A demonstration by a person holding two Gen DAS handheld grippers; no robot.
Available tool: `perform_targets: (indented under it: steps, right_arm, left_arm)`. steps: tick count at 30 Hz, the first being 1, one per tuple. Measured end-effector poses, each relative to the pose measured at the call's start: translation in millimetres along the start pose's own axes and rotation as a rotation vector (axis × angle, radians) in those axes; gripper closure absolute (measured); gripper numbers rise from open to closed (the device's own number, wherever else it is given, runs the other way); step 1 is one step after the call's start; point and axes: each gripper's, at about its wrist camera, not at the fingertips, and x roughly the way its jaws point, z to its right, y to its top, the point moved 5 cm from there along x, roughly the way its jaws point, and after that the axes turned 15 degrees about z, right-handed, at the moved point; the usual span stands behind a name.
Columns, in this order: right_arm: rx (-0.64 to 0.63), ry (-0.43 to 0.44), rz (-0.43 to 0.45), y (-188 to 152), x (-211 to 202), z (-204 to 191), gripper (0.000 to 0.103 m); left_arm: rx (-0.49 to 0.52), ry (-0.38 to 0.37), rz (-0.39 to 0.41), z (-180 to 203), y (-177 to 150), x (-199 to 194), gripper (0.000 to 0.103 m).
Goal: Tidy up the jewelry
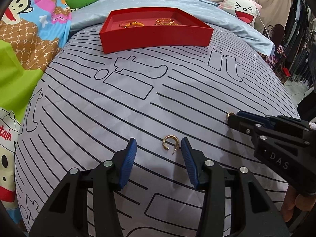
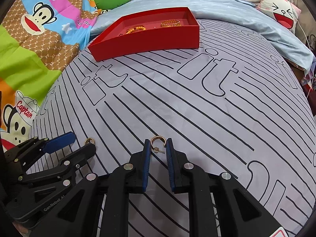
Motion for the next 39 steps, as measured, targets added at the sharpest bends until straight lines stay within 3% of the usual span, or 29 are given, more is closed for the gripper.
perform_targets:
  steps: [6, 16, 30, 39]
  right_arm:
    - [-0.002, 0.001, 0.0, -0.2, 0.1, -0.1, 0.088]
    - [-0.001, 0.003, 0.001, -0.9, -0.2, -1.5, 0.088]
    - [-0.002, 0.02, 0.026, 10.6, -6.1, -5.7, 0.088]
    - [-0.014, 0.034, 0.096, 49.8, -9.2, -9.1, 0.088]
  left_arm:
    - [0.005, 0.003, 0.006, 0.9, 0.7, 1.5, 0.061]
    - [0.02, -0.026, 0.0, 7.7, 2.6, 3.1, 0.086]
    - [0.021, -0.058, 0.012, 15.1, 16.3, -1.5, 0.086]
    - [0.027, -0.067, 0.07, 19.3, 50.8, 0.8, 0.086]
